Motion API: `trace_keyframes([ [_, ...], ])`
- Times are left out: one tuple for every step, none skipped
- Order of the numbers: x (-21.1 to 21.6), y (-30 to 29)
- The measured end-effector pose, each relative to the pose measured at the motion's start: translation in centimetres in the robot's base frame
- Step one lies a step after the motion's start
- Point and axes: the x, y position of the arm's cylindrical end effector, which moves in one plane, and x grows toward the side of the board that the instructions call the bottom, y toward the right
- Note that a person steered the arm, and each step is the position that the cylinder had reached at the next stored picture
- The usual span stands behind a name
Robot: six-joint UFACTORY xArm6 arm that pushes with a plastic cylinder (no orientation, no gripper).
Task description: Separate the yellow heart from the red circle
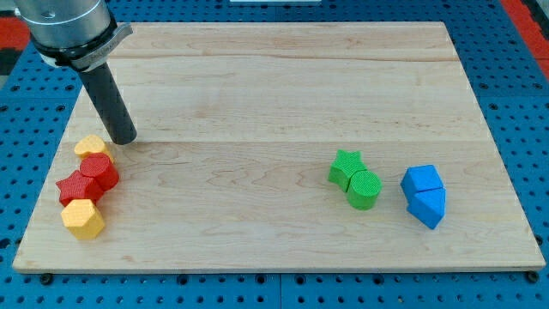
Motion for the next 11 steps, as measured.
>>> trace_keyframes([
  [0.0, 0.0],
  [-3.0, -2.4],
  [-4.1, -8.9],
  [-4.0, -10.1],
  [-3.5, -10.1],
  [0.1, -10.1],
  [3.7, -10.1],
  [4.8, -7.8],
  [1.6, -1.7],
  [0.6, 3.0],
  [0.3, 6.3],
])
